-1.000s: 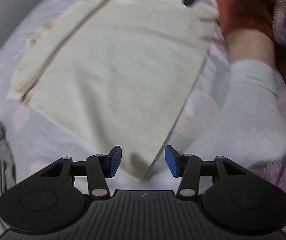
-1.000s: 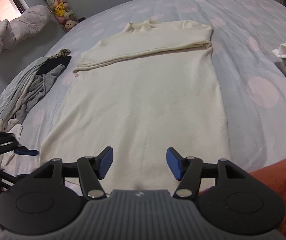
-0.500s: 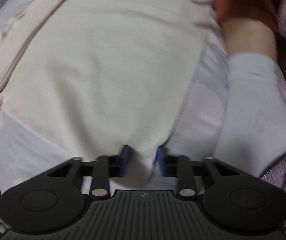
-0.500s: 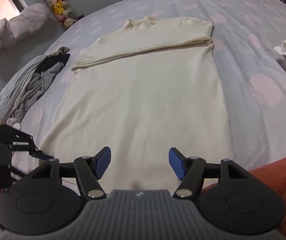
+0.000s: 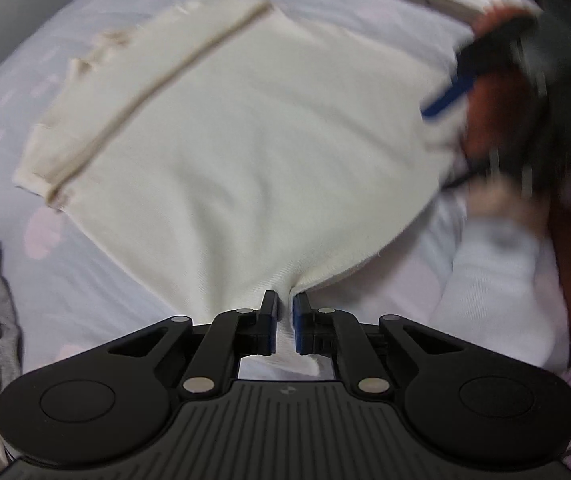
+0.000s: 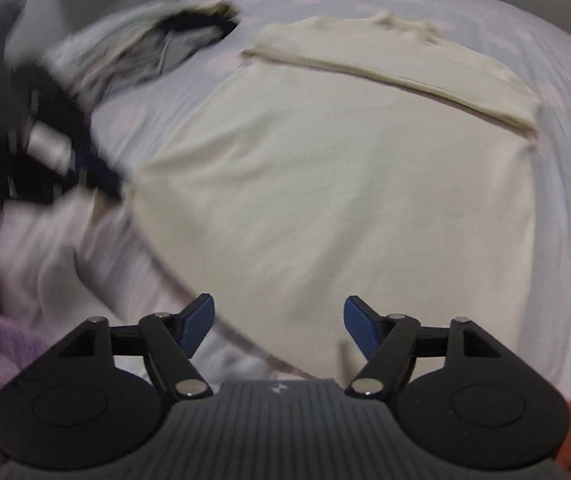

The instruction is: Fold clothes

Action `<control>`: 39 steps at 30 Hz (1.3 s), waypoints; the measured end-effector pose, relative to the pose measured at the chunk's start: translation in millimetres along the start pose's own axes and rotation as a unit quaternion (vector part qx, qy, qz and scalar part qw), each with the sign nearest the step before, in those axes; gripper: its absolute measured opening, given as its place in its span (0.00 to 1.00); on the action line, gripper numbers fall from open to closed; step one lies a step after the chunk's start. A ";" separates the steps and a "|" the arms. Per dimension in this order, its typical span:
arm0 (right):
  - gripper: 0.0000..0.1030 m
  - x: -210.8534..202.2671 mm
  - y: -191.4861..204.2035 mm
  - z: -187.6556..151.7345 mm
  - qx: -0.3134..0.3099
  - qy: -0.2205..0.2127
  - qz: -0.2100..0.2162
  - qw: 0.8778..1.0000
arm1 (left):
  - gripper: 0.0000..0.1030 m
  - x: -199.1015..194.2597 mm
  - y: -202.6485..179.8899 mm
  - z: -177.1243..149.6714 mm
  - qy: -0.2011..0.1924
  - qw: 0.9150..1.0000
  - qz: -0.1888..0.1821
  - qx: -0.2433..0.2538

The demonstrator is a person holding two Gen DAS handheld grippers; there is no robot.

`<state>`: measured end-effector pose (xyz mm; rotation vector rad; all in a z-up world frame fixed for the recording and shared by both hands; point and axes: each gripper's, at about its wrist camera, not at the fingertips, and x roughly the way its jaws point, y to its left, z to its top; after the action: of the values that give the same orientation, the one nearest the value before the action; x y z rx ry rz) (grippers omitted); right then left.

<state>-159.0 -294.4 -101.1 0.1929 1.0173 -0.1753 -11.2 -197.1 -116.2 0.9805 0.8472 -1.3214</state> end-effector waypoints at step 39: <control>0.48 -25.8 -197.4 16.8 0.160 -0.004 -0.119 0.980 | 0.27 -6.0 118.5 -4.1 -0.119 0.949 0.046 -0.290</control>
<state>-204.6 -488.4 -85.9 0.3625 0.9983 -0.5583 106.5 -192.1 -101.3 0.3830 0.9161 -0.9957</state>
